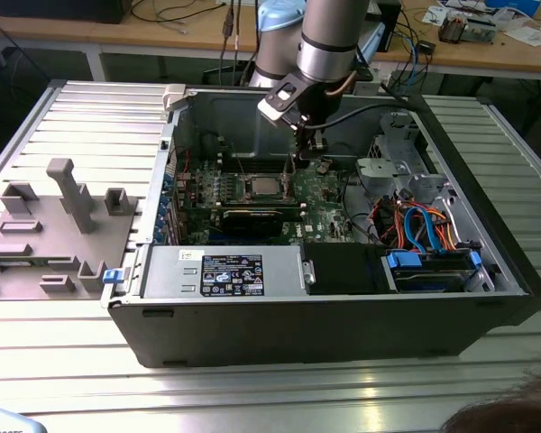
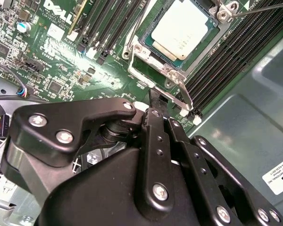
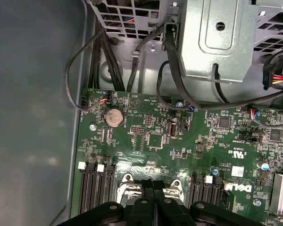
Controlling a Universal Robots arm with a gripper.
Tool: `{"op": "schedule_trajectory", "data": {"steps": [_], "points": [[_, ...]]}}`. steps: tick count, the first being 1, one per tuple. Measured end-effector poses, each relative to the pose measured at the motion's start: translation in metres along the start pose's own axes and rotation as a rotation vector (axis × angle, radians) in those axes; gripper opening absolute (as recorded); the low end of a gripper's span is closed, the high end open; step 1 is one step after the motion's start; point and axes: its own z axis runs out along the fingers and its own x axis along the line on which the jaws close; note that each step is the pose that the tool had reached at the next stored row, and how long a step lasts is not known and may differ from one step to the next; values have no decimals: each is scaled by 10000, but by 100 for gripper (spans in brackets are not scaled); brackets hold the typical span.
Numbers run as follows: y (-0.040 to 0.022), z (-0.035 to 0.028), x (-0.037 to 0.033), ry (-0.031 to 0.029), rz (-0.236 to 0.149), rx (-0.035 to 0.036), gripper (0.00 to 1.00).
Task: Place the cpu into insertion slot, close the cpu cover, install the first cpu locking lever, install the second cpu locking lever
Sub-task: 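Close the cpu cover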
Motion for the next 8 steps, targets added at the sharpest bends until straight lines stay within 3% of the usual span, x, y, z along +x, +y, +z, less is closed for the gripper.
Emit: {"op": "schedule_trajectory", "data": {"steps": [8], "points": [[-44,2,5,0,1,0,11]]}}
